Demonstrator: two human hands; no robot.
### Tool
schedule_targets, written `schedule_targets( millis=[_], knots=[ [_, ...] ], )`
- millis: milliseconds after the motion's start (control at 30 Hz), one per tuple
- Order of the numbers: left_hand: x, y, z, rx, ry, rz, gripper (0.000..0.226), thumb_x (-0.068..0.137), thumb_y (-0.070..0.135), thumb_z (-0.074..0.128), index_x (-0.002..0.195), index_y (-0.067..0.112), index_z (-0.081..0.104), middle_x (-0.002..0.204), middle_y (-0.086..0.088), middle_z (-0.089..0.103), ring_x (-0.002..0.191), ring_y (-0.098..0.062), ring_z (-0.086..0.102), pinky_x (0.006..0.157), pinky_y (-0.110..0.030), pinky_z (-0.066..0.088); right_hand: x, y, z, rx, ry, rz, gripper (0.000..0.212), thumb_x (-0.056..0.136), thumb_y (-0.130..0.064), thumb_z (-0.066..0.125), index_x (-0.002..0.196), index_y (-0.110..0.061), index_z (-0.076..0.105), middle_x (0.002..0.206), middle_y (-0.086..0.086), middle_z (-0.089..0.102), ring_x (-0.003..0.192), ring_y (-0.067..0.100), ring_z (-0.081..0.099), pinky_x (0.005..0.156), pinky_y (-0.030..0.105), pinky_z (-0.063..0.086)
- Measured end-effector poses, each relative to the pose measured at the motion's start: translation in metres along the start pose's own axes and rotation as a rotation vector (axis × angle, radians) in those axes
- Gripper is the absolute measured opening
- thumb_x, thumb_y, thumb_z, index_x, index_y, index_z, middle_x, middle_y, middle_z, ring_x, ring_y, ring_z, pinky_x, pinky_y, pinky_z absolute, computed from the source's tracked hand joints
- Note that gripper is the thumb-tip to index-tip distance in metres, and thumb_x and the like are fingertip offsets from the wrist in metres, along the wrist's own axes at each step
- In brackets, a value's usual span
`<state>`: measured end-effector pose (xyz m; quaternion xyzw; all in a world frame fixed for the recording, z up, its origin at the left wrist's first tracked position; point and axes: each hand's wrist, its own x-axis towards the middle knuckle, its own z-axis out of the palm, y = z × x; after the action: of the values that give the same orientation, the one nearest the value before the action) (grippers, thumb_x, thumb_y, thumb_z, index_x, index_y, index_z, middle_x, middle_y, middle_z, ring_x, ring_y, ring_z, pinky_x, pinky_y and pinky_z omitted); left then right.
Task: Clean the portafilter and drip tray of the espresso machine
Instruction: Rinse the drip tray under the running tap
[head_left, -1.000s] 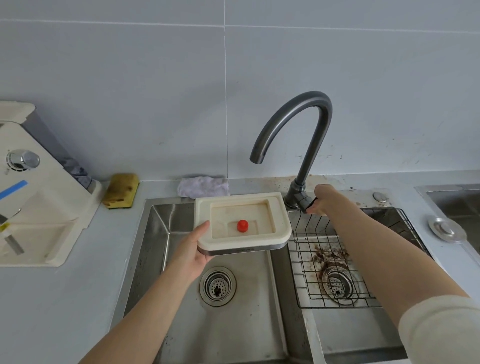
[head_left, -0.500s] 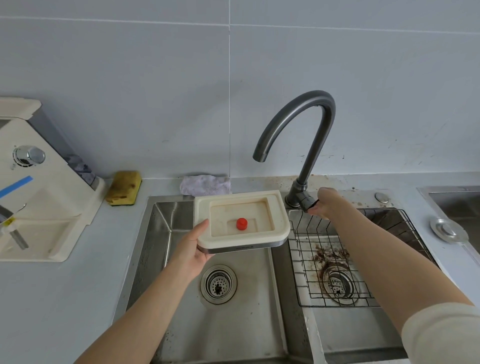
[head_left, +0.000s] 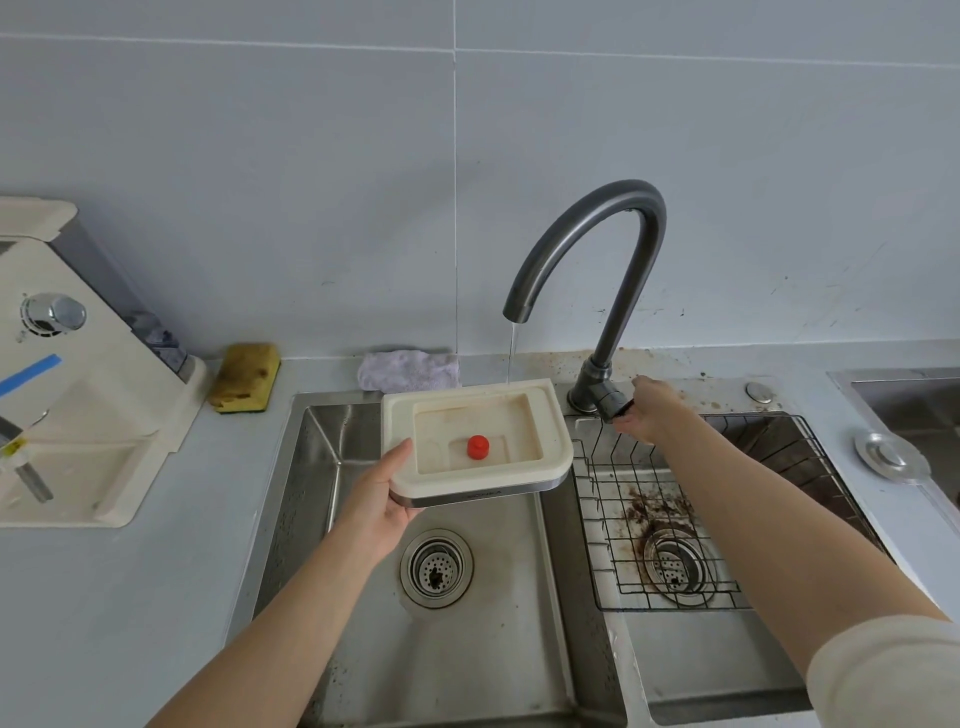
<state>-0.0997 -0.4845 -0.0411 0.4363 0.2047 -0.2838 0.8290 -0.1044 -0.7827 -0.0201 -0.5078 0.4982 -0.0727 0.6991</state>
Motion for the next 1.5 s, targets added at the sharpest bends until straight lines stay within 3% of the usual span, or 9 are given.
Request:
schedule_targets(
  millis=[133,267,400,467,633,800,967,1233,1500],
  knots=[
    [0.000,0.001,-0.002,0.016,-0.011,0.009,0.007,0.086,0.012,0.058,0.093,0.012,0.060,0.072,-0.002,0.075,0.087,-0.020,0.064,0.075,-0.034,0.051,-0.015,0.007,0.000,-0.179,-0.103,0.116,0.042,0.097,-0.021,0.039,0.136,-0.007,0.035,0.133,0.017,0.042,0.110,0.029,0.051,0.094,0.037,0.042],
    [0.000,0.004,-0.007,0.036,-0.028,0.023,0.008,0.086,0.013,0.057,0.094,0.012,0.061,0.076,-0.002,0.075,0.086,-0.020,0.066,0.063,-0.030,0.059,-0.036,0.026,0.004,-0.231,-0.371,0.156,0.049,0.096,-0.029,0.043,0.140,-0.011,0.027,0.136,0.026,0.041,0.119,0.039,0.049,0.097,0.047,0.041],
    [-0.002,0.008,-0.014,0.053,-0.042,0.033,0.011,0.087,0.016,0.057,0.096,0.013,0.061,0.079,-0.003,0.075,0.080,-0.017,0.069,0.064,-0.030,0.060,-0.058,0.041,0.014,-0.196,-0.605,0.112,0.025,0.097,-0.025,0.042,0.106,-0.007,0.056,0.099,0.016,0.061,0.086,0.028,0.061,0.080,0.041,0.051],
    [-0.002,0.011,-0.017,0.050,-0.039,0.046,0.013,0.087,0.017,0.056,0.098,0.013,0.060,0.079,-0.003,0.075,0.086,-0.019,0.066,0.067,-0.031,0.060,-0.064,0.044,0.019,-0.201,-0.629,0.053,0.023,0.097,-0.021,0.041,0.097,-0.010,0.061,0.091,0.012,0.062,0.081,0.024,0.060,0.077,0.037,0.051],
    [-0.004,0.022,-0.025,0.042,-0.066,0.037,0.015,0.090,0.023,0.052,0.099,0.014,0.060,0.079,-0.005,0.075,0.084,-0.021,0.067,0.064,-0.032,0.060,-0.068,0.044,0.026,-0.177,-0.678,0.018,0.025,0.100,-0.017,0.035,0.099,-0.014,0.060,0.085,0.006,0.065,0.068,0.016,0.066,0.061,0.028,0.057],
    [-0.001,0.030,-0.028,0.016,-0.076,0.033,0.021,0.091,0.033,0.050,0.103,0.018,0.059,0.082,-0.004,0.075,0.093,-0.022,0.064,0.063,-0.034,0.059,-0.066,0.045,0.033,-0.177,-0.680,0.001,0.022,0.099,-0.017,0.037,0.102,-0.015,0.059,0.085,0.004,0.066,0.071,0.016,0.065,0.067,0.031,0.055],
    [0.005,0.036,-0.029,-0.003,-0.115,0.048,0.027,0.092,0.040,0.045,0.102,0.021,0.062,0.086,-0.004,0.075,0.078,-0.018,0.072,0.066,-0.037,0.059,-0.064,0.035,0.041,-0.173,-0.680,-0.023,0.022,0.099,-0.017,0.037,0.107,-0.015,0.058,0.084,0.002,0.066,0.063,0.012,0.068,0.060,0.029,0.058],
    [0.013,0.050,-0.021,-0.001,-0.152,0.069,0.026,0.093,0.038,0.044,0.101,0.020,0.061,0.087,-0.004,0.075,0.079,-0.018,0.072,0.067,-0.037,0.059,-0.065,0.015,0.052,-0.193,-0.700,-0.086,0.028,0.099,-0.018,0.037,0.121,-0.011,0.053,0.088,0.001,0.062,0.069,0.014,0.063,0.059,0.027,0.056],
    [0.019,0.062,-0.008,0.021,-0.141,0.065,0.031,0.093,0.039,0.044,0.112,0.019,0.058,0.100,-0.006,0.071,0.101,-0.022,0.062,0.072,-0.037,0.058,-0.065,0.002,0.053,-0.185,-0.675,-0.137,0.021,0.098,-0.018,0.040,0.108,-0.015,0.059,0.096,0.005,0.062,0.082,0.021,0.063,0.069,0.032,0.057]
  ],
)
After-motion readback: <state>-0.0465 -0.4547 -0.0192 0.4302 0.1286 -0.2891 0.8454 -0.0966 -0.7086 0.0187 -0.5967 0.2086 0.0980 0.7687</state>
